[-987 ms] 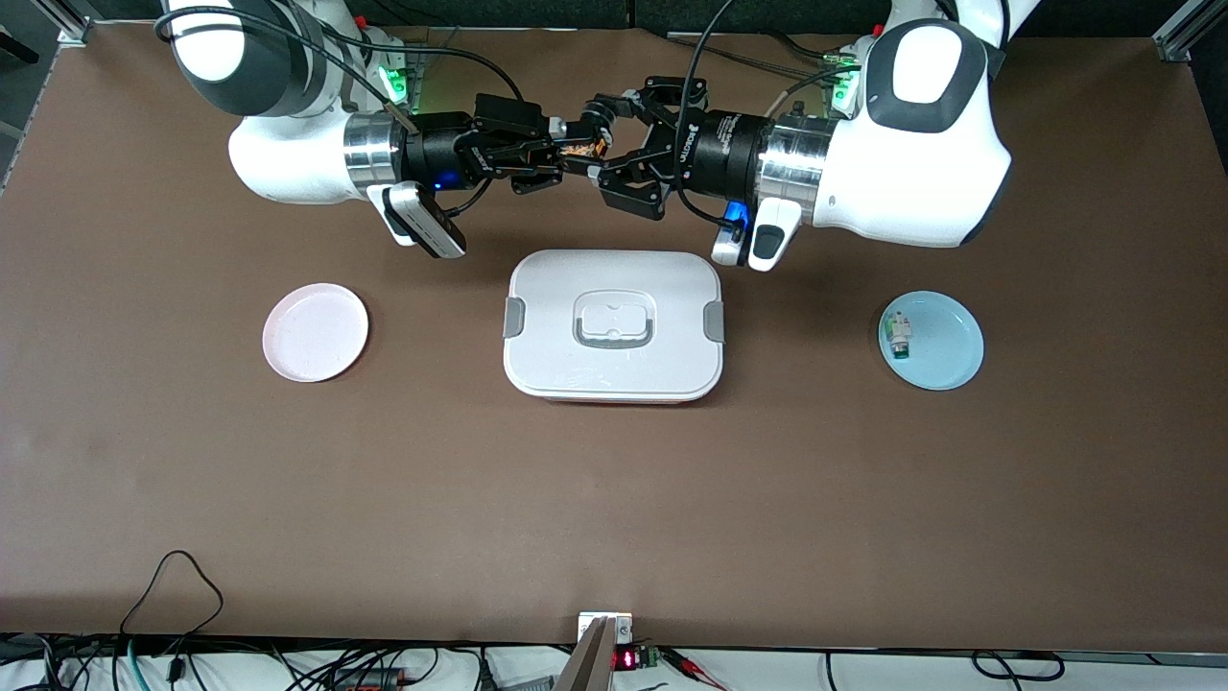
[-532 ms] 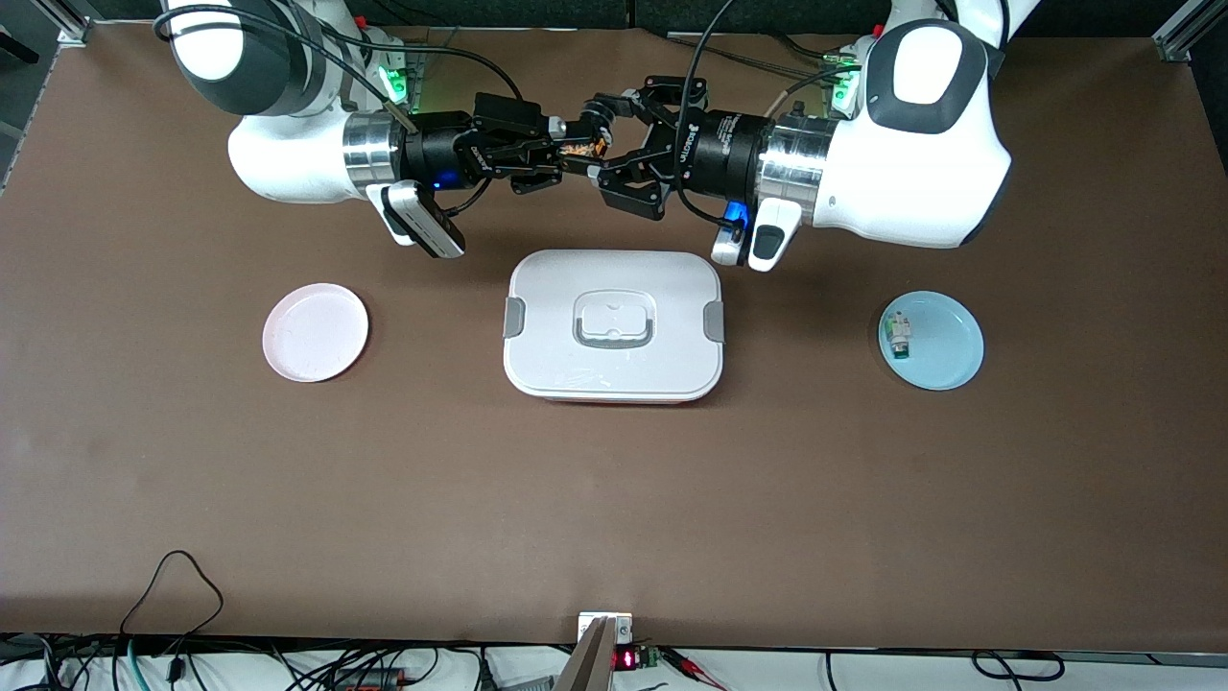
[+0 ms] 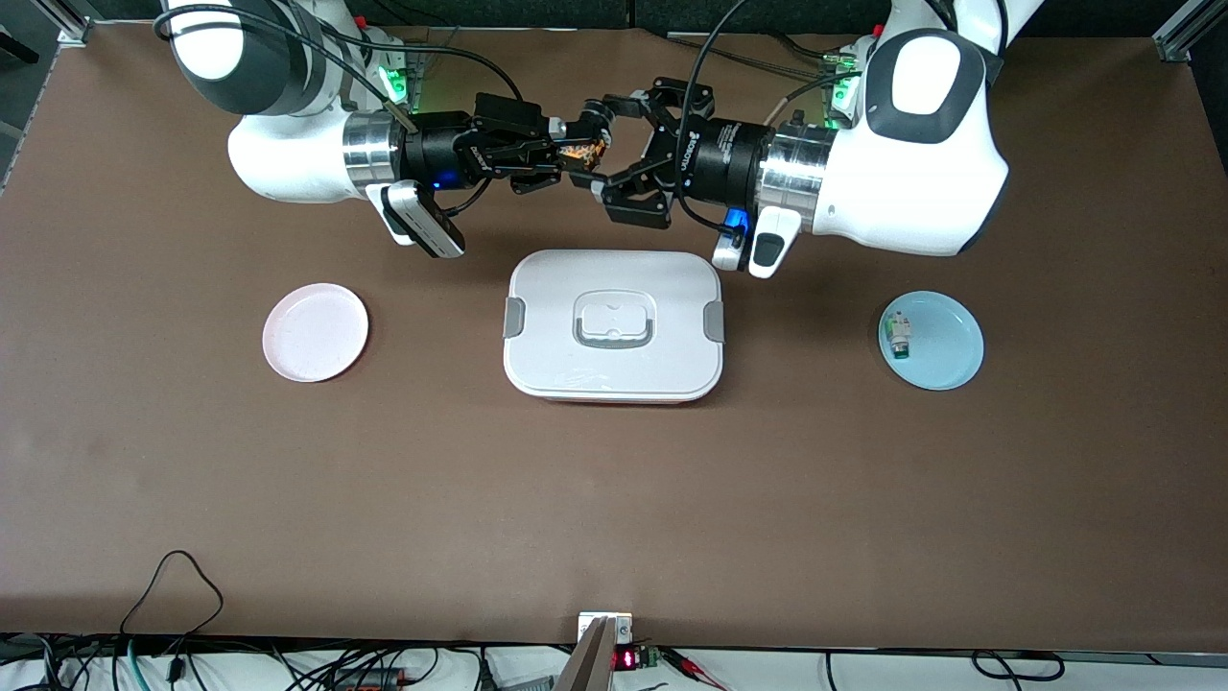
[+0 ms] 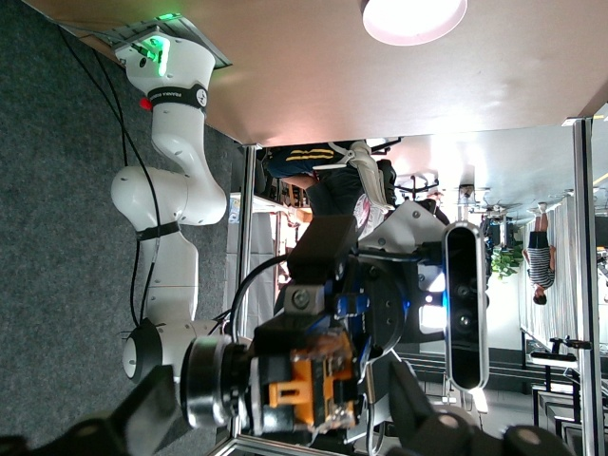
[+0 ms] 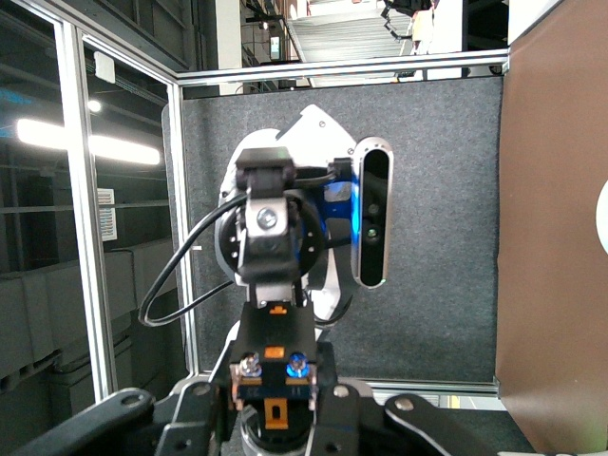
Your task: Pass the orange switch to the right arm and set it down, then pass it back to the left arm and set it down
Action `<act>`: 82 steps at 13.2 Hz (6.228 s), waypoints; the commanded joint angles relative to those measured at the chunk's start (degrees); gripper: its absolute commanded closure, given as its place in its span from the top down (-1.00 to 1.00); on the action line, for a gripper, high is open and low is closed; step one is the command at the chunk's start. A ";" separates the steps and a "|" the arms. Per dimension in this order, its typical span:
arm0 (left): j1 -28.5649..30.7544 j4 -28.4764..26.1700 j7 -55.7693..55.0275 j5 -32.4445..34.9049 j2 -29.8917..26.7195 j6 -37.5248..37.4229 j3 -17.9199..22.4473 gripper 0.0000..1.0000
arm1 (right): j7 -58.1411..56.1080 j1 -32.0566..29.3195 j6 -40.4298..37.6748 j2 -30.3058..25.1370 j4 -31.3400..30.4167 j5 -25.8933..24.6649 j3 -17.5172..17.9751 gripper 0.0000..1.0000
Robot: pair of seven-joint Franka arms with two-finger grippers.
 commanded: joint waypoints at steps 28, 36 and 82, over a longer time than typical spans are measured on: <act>2.20 3.67 56.51 60.08 -4.70 -25.34 -0.57 1.00 | -9.74 -20.85 -7.07 4.61 2.35 -92.10 0.08 -0.47; 1.76 1.30 60.08 64.51 -10.23 -24.90 11.45 1.00 | -30.66 -22.69 5.48 9.27 -0.27 -115.73 0.26 -0.47; 2.99 -3.53 80.42 69.09 -19.99 -25.34 26.42 1.00 | 14.23 -24.28 -11.26 4.53 18.15 -108.44 3.42 1.00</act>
